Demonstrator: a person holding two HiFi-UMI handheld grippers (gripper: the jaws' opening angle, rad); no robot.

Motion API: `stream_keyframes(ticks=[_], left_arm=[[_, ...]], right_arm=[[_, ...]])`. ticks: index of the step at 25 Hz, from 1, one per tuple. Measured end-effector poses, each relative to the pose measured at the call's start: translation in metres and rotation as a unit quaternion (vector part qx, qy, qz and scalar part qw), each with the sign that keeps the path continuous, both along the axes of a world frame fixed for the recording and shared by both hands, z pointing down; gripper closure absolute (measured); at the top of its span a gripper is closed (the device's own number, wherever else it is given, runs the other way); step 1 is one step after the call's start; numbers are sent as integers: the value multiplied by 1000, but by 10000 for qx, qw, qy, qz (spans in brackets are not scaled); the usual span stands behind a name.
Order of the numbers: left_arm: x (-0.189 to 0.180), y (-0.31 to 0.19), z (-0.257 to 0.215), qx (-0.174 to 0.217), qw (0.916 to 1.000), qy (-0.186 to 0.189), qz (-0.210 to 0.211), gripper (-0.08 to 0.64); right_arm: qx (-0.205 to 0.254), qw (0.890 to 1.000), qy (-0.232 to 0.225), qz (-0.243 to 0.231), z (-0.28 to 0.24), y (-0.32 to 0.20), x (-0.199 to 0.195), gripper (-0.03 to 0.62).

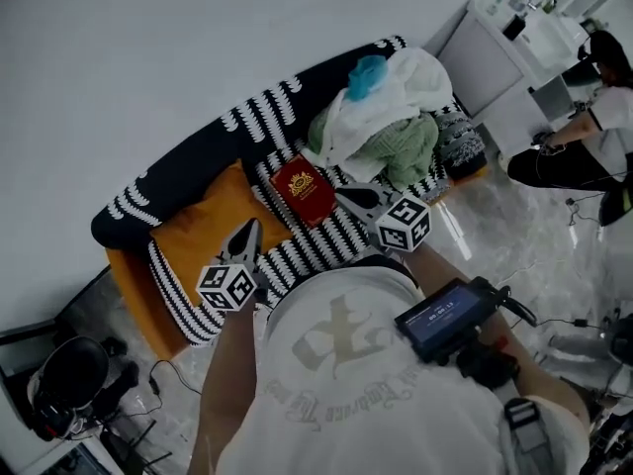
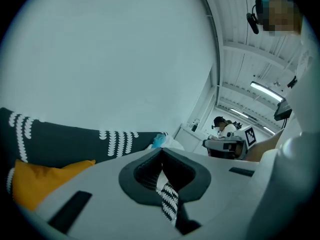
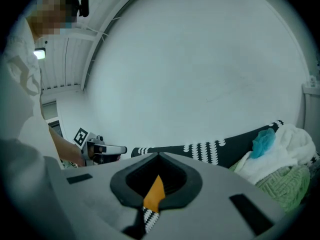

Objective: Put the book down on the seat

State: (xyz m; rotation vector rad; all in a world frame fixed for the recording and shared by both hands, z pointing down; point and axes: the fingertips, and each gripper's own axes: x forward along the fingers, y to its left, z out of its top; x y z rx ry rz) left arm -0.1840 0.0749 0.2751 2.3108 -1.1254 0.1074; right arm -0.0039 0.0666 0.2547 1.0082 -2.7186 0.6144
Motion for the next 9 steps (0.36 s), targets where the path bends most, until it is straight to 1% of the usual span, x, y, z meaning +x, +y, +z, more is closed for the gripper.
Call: stream_keyframes(ticks=[2,4,6,9], left_arm=[[8,6,-20,-81,9999,-81,-29,549],[-4,22,-38,-103,9999,-123,-60,549],[-31,41,-51,-57,9999,-106,-80,549],[-81,75,-68,19,9999,-81,-91,549]], right_arm=[[-95,9999,-83,-54,-16,5,5,578],[-128,9998,-116,-123,-32,21,-10,578],[-85,9998,-102,-173,-46,40,-40,578],[-4,9997,-73,-224,-64,72,-91,578]])
